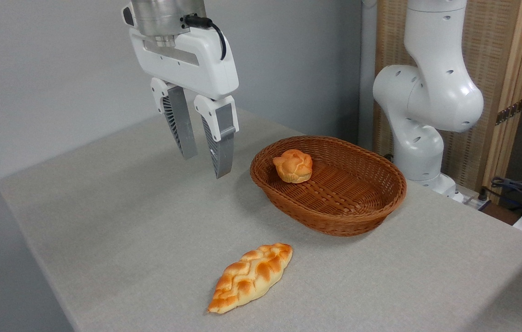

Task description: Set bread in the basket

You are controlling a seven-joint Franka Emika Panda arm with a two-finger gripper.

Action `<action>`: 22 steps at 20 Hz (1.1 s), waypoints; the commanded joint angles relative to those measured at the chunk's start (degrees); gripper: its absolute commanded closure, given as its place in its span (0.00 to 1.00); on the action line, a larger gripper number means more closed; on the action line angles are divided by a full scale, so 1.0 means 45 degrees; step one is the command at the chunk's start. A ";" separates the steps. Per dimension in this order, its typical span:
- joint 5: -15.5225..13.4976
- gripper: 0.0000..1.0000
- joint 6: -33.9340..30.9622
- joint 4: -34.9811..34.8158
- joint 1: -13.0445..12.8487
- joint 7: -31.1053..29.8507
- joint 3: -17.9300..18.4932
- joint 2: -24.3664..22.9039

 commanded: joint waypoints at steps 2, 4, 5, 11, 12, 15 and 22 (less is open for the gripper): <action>0.0029 0.00 -0.0366 0.0238 0.0024 0.0175 0.0055 0.0004; 0.0029 0.00 -0.0366 0.0238 0.0024 0.0175 0.0055 0.0023; 0.0029 0.00 -0.0366 0.0238 0.0024 0.0175 0.0055 0.0004; 0.0029 0.00 -0.0385 0.0218 0.0024 0.0175 0.0055 0.0004; 0.0029 0.00 -0.0386 0.0218 0.0024 0.0175 0.0055 0.0004; 0.0029 0.00 -0.0386 0.0199 0.0024 0.0175 0.0055 -0.0016; 0.0010 0.00 -0.0386 -0.0015 0.0024 0.0331 0.0328 -0.0211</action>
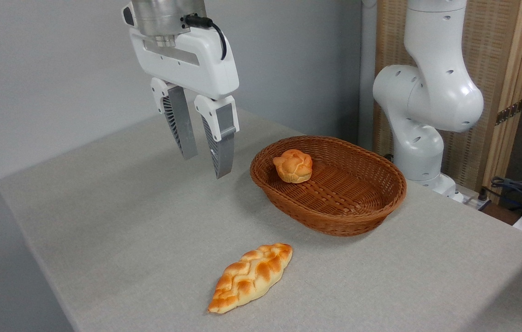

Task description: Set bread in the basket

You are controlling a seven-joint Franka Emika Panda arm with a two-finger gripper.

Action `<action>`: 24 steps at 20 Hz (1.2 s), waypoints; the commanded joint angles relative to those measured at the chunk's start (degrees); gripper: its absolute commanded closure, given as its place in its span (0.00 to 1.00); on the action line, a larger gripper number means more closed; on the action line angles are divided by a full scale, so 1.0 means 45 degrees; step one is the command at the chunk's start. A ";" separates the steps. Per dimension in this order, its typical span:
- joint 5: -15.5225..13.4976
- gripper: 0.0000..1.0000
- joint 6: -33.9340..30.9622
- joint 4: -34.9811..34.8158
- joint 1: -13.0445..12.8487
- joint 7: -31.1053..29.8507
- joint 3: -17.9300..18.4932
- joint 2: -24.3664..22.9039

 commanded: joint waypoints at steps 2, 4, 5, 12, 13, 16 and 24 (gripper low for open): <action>0.0010 0.00 -0.0385 -0.0035 0.0040 0.0311 0.0292 -0.0196; 0.0010 0.00 -0.0249 -0.0074 0.0040 0.0330 0.0525 -0.0177; 0.0029 0.00 -0.0190 -0.0248 0.0040 0.0350 0.0546 -0.0157; 0.0826 0.00 0.2700 -0.2690 0.0040 0.0331 0.0566 0.0194; 0.1178 0.00 0.2740 -0.2943 0.0020 0.0331 0.0566 0.0233; 0.1572 0.00 0.3245 -0.3530 0.0020 0.0331 0.0546 0.0389; 0.1572 0.00 0.4264 -0.4741 0.0020 0.0311 0.0546 0.0683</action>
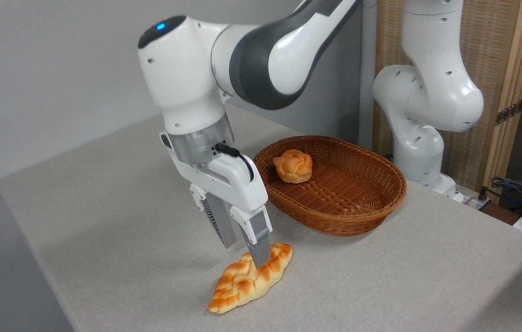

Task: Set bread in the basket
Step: 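Lower the open gripper onto the braided bread loaf, then close the gripper on the braided loaf's end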

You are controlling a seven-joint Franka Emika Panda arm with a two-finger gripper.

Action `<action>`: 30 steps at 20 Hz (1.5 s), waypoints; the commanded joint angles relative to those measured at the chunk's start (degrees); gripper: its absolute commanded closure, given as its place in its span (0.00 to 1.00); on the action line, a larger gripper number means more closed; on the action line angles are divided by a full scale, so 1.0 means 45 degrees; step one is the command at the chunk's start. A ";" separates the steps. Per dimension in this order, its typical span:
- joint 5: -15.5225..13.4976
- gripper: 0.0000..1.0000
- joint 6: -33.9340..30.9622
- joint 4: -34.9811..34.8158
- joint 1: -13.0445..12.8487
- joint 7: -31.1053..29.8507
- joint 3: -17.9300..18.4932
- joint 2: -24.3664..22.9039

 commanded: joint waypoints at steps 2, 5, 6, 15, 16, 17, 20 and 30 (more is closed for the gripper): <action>0.0456 0.00 0.0400 -0.0397 -0.0011 0.0160 0.0069 -0.0052; 0.0555 0.00 0.0459 -0.0532 -0.0011 0.0159 0.0069 0.0105; 0.0594 0.00 0.0556 -0.0611 -0.0011 0.0159 0.0069 0.0144; 0.0927 0.00 0.1631 -0.1295 -0.0011 0.0140 0.0049 0.0300; 0.0927 0.00 0.1631 -0.1295 -0.0011 0.0140 0.0049 0.0300; 0.0927 0.10 0.1612 -0.1295 -0.0011 0.0159 0.0069 0.0300; 0.0946 0.41 0.1611 -0.1295 0.0028 0.0159 0.0146 0.0320; 0.0927 0.94 0.1631 -0.1295 0.0048 0.0160 0.0342 0.0320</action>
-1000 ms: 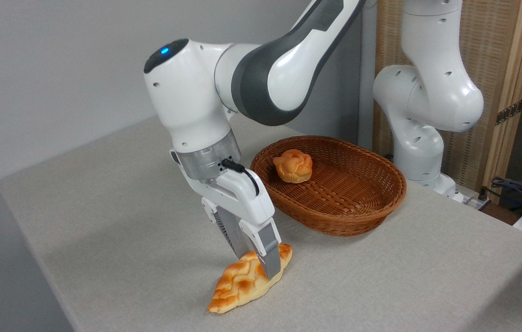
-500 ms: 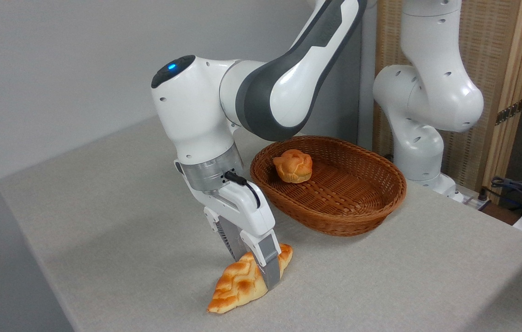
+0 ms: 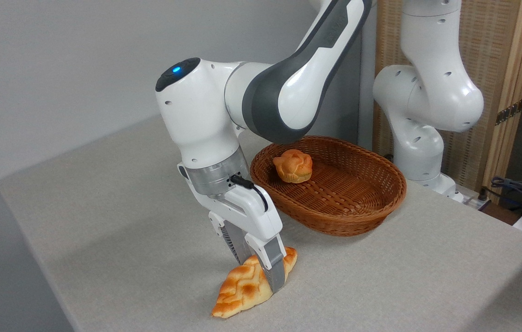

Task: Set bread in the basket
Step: 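Close the gripper on the braided loaf's end, then lift the braided loaf and carry it over the wicker basket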

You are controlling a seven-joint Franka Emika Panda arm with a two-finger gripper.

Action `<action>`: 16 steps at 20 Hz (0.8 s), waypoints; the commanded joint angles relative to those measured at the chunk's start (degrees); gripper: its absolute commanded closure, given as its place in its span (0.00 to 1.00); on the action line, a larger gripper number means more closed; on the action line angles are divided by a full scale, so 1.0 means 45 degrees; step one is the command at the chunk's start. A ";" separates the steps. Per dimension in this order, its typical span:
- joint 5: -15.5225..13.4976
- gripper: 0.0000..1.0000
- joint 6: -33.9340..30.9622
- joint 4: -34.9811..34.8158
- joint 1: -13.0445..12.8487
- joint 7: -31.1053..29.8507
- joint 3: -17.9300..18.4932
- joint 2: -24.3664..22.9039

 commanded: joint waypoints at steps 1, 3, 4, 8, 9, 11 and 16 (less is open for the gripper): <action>0.0217 0.94 0.0357 -0.0079 0.0019 0.0158 0.0074 0.0013; 0.0198 0.94 0.0357 -0.0060 0.0019 0.0158 0.0074 0.0013; 0.0178 0.94 0.0338 -0.0060 0.0019 0.0158 0.0093 0.0013; 0.0158 0.94 0.0299 -0.0040 0.0019 0.0177 0.0152 0.0013; 0.0158 0.94 0.0279 -0.0040 0.0019 0.0177 0.0152 0.0013; 0.0139 0.94 0.0163 0.0173 0.0019 0.0178 0.0172 -0.0123; -0.0174 0.94 -0.2996 0.1697 -0.0040 0.0216 0.0250 -0.1174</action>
